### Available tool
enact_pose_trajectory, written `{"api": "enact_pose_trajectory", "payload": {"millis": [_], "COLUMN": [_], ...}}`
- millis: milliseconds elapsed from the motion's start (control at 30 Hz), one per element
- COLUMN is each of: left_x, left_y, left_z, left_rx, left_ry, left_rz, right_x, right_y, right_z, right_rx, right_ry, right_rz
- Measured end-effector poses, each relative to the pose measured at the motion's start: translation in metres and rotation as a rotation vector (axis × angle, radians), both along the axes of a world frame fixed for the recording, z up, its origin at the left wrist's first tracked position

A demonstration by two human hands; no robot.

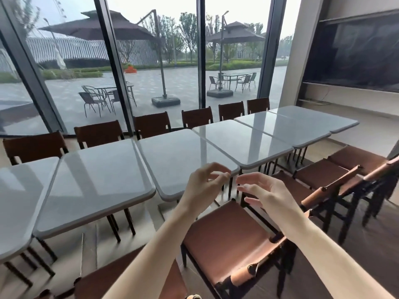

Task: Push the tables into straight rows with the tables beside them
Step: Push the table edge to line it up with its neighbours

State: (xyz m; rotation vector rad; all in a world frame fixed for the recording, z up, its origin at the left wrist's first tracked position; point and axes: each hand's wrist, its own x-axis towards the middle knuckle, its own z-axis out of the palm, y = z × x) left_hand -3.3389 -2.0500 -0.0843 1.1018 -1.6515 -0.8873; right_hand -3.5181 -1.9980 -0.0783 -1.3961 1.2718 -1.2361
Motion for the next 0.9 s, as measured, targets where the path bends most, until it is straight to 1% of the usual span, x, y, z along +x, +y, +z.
{"api": "enact_pose_trajectory", "payload": {"millis": [133,300,367,467,567,767,900], "left_x": [-0.028,-0.043,-0.047,-0.052,-0.057,-0.066,-0.073], "left_y": [-0.02,-0.058,-0.077,-0.111,-0.156,-0.266,-0.327], "left_z": [-0.015,-0.032,-0.044,-0.062,-0.075,-0.101,-0.124], "left_rx": [0.035,0.084,0.109,0.147,0.18,0.221,0.282], "left_ry": [-0.076,-0.13,-0.15,-0.176,-0.166,-0.12,-0.108], "left_rz": [0.008,0.04,0.052,0.073,0.108,0.232,0.282], "right_x": [-0.033,-0.052,-0.056,-0.06,-0.069,-0.079,-0.081], "right_y": [-0.019,-0.054,-0.073,-0.11,-0.166,-0.3,-0.373], "right_z": [-0.004,-0.023,-0.033,-0.047,-0.053,-0.063,-0.079], "right_rx": [0.015,0.051,0.071,0.106,0.119,0.128,0.171], "right_ry": [-0.019,-0.017,0.011,0.116,0.249,0.293,0.35], "right_rz": [-0.018,-0.007,0.009,0.069,0.14,0.241,0.319]}}
